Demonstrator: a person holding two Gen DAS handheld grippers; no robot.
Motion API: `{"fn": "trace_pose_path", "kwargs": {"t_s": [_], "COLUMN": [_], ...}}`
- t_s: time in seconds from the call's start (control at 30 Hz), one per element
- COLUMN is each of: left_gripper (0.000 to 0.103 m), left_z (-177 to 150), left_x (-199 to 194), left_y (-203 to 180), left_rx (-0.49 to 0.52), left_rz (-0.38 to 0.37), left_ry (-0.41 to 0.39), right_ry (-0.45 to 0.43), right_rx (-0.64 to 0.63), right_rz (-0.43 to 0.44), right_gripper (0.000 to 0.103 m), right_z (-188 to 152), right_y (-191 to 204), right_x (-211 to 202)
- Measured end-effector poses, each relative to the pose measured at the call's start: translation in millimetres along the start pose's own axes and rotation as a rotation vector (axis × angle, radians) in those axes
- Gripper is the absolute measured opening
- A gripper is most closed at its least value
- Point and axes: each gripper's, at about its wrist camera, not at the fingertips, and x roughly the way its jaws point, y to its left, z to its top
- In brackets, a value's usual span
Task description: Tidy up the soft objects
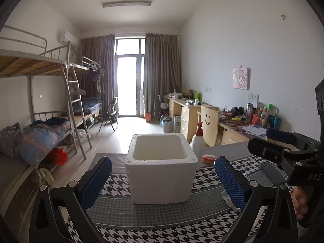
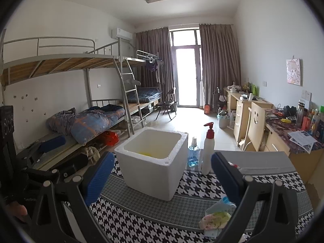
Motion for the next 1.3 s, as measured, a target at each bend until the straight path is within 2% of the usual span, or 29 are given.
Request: {"fn": "trace_pose_path", "kwargs": {"t_s": [0.2, 0.73, 1.1, 1.3], "left_gripper": [0.102, 0.102, 0.102, 0.102], "left_z": [-11.5, -36.0, -45.6, -53.2], "left_x": [-3.7, -9.7, -11.8, -5.3], "left_y": [-5.6, -19.2, -24.5, -30.0], "left_rx": [0.003, -0.01, -0.003, -0.017], "left_rz": [0.019, -0.06, -0.051, -0.099], "left_ry": [-0.021, -0.018, -0.039, -0.022], "right_ry": [-0.01, -0.023, -0.024, -0.02], "right_rx": [-0.001, 0.003, 0.027, 0.026], "right_rz": [-0.01, -0.048, -0.061, -0.092], "right_gripper": [0.098, 0.098, 0.098, 0.098], "right_z": [-13.2, -44.2, -54.4, -63.8], "right_y": [-3.0, -10.5, -16.0, -18.5], "right_x": [-6.1, -25.1, -35.0, -37.8]}}
